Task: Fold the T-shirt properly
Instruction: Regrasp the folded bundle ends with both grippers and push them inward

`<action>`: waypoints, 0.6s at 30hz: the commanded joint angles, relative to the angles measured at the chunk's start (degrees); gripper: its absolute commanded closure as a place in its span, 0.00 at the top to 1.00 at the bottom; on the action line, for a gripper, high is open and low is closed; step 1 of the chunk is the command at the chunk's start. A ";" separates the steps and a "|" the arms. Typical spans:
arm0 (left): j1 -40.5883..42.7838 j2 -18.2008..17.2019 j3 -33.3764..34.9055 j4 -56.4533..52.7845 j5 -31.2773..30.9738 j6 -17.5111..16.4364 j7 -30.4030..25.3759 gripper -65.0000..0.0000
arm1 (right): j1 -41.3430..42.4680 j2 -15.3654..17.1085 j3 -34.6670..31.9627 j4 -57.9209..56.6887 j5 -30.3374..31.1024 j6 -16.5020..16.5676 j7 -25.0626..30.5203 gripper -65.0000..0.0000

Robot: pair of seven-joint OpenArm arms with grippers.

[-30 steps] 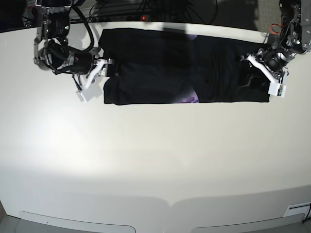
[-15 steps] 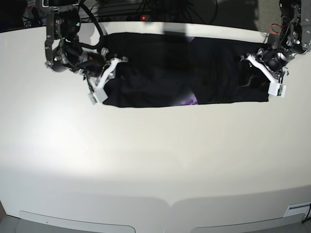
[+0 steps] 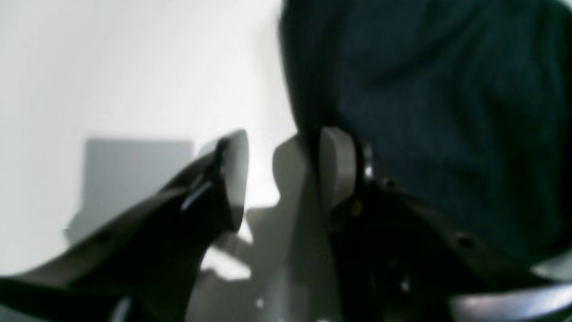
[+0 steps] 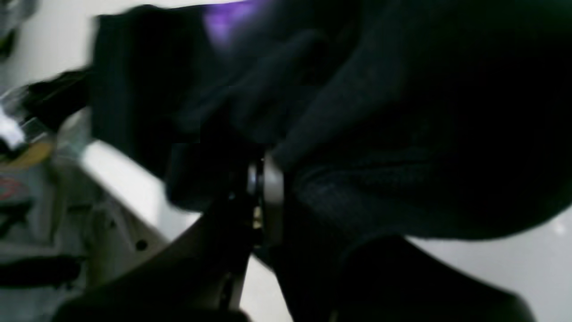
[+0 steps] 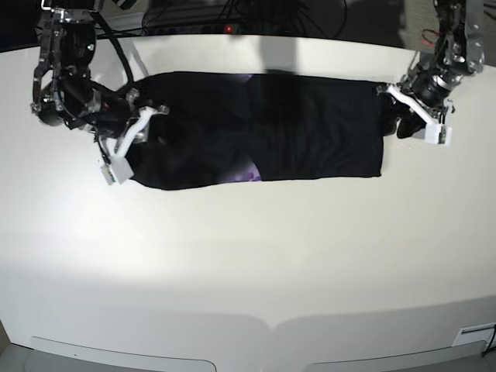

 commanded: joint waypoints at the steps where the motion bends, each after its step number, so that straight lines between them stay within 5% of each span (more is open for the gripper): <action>1: -0.33 0.15 -0.22 -1.22 1.92 -1.27 0.61 0.38 | 0.63 -0.20 -0.72 2.08 2.14 0.49 0.92 0.00; 8: -3.87 3.80 -0.22 -9.31 6.95 -5.18 -0.09 0.38 | 1.90 -6.32 -12.17 3.61 0.61 0.49 3.48 0.00; 12: -3.96 3.78 -0.22 -9.49 6.71 -7.26 0.33 0.38 | 5.53 -10.80 -17.53 3.61 -6.78 0.49 5.77 0.00; 18: -3.96 3.80 -0.22 -9.46 6.69 -7.21 1.79 0.38 | 9.94 -17.25 -23.21 3.54 -17.64 -4.39 9.42 0.00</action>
